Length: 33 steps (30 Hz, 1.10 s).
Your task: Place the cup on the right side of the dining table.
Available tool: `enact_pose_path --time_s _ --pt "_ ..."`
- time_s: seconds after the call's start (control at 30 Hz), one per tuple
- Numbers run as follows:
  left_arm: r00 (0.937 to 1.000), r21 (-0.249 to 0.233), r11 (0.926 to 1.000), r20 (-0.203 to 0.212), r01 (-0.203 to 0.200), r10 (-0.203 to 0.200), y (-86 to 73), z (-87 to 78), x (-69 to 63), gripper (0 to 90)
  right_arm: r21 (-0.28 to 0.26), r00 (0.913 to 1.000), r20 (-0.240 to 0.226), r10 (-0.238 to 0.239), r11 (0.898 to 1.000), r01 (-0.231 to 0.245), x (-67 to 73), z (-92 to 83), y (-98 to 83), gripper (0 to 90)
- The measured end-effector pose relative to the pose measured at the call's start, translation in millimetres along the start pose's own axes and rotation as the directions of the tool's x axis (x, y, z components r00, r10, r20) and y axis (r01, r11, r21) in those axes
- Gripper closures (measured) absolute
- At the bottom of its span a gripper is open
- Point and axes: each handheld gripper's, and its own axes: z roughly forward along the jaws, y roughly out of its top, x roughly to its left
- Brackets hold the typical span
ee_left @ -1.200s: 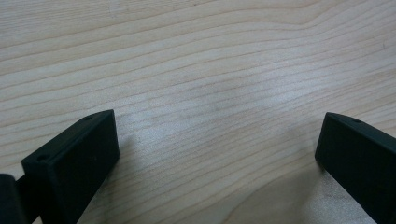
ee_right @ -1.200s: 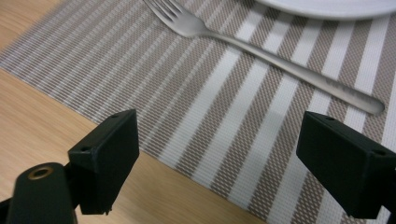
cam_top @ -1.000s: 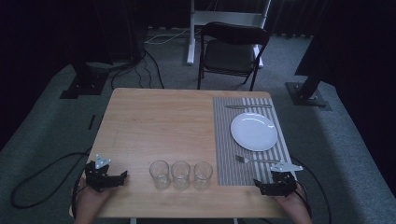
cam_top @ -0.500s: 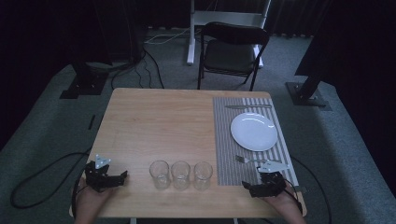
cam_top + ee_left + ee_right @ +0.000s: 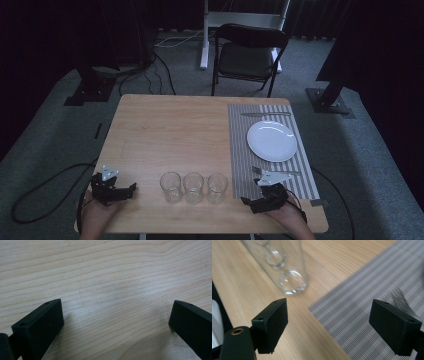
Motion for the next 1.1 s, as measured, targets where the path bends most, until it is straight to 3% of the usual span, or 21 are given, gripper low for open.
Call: enact_pose_path --time_s 0.17,0.57,1.1 --pt "1.0000 -0.001 1.0000 0.000 0.001 -0.001 0.0 0.0 0.0 0.0 -0.007 0.9987 -0.039 -0.033 0.999 0.032 12.1 14.5 8.9 15.2" --pt "1.0000 0.002 1.0000 0.000 -0.003 0.003 0.0 -0.1 0.2 0.0 -0.048 0.9919 -0.104 -0.073 0.996 0.069 26.5 29.1 32.3 15.2" --pt "1.0000 -0.001 1.0000 0.000 -0.002 0.002 -0.1 0.1 0.2 0.0 -0.064 0.9875 -0.117 -0.106 0.993 0.099 36.0 45.0 47.8 20.7"
